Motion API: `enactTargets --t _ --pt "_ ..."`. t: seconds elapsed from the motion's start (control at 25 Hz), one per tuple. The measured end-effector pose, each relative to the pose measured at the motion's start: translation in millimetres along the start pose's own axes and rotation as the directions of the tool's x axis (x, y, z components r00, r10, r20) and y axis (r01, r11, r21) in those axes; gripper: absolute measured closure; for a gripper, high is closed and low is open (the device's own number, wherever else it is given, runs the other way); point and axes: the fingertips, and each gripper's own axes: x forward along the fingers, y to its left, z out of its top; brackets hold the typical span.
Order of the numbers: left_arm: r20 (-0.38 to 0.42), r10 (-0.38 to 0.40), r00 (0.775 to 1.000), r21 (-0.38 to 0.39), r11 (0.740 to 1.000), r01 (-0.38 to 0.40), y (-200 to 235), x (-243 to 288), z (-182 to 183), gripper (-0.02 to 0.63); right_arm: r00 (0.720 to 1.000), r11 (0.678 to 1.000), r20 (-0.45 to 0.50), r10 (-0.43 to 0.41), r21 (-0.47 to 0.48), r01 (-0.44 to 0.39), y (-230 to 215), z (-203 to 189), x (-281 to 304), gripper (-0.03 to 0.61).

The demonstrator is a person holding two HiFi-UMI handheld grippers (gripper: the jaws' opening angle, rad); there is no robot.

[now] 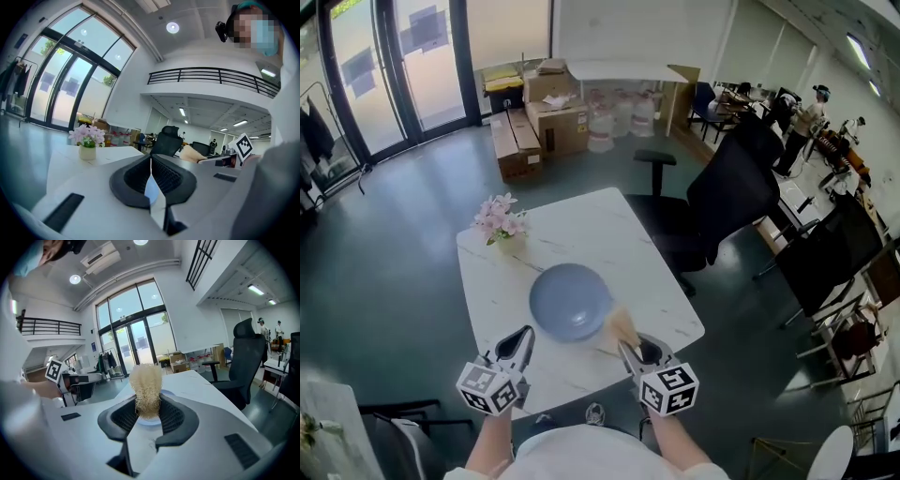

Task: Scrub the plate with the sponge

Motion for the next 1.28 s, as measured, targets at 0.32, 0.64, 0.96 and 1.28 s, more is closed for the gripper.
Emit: enactTargets --t 0.32,0.64,0.96,1.28 --pt "0.013 0.099 0.995 -0.021 0.995 -0.099 -5 7 -10 0.58 0.995 0.996 -0.041 0.087 -0.025 -0.089 -23 -6 6 0.462" --pt "-0.004 0.11 0.994 -0.016 0.994 -0.11 8 17 -5 0.58 0.994 0.995 -0.037 0.104 0.0 -0.104 -25 -1 25 0.462" --pt "-0.011 0.084 0.996 -0.003 0.996 -0.084 35 34 11 0.58 0.996 0.996 -0.021 0.086 0.022 -0.085 -25 10 56 0.462" --pt "-0.025 0.073 0.997 -0.002 0.997 -0.073 66 50 18 0.58 0.995 0.995 -0.043 0.093 0.033 -0.092 -19 12 93 0.462"
